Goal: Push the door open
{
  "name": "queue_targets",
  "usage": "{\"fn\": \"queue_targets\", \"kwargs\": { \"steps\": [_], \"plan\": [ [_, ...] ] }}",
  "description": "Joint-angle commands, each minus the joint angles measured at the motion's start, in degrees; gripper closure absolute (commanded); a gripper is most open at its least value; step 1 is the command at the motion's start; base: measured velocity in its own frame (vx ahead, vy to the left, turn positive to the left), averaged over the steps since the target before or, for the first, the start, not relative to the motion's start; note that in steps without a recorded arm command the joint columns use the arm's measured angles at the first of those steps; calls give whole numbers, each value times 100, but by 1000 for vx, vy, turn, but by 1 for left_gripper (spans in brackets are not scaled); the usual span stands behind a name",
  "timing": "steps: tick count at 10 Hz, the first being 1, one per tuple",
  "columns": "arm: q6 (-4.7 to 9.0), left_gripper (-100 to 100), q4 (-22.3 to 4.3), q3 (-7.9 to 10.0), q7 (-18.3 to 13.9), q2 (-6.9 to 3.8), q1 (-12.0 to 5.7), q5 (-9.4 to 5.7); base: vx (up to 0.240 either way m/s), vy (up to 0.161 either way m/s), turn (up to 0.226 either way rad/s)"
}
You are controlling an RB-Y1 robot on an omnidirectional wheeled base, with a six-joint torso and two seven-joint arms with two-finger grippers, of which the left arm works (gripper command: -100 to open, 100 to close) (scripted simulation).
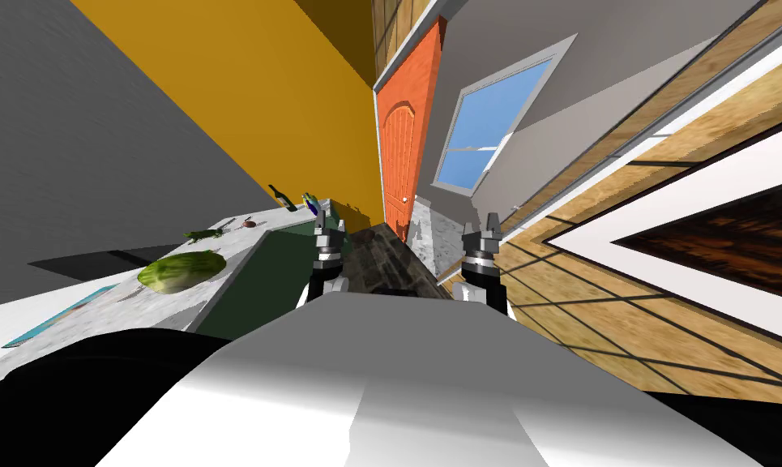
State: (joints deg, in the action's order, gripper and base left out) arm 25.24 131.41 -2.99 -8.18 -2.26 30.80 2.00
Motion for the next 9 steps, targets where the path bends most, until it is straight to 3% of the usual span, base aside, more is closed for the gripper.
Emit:
{"fn": "queue_targets", "kwargs": {
  "steps": [1, 9],
  "plan": [
    [-10, -100, -180, 5, 15, -37, -110, -8, 94, 16, -123],
    [-60, -100, -1063, 31, 91, -166, -650, -46, 135, 67, -139]
  ]
}}
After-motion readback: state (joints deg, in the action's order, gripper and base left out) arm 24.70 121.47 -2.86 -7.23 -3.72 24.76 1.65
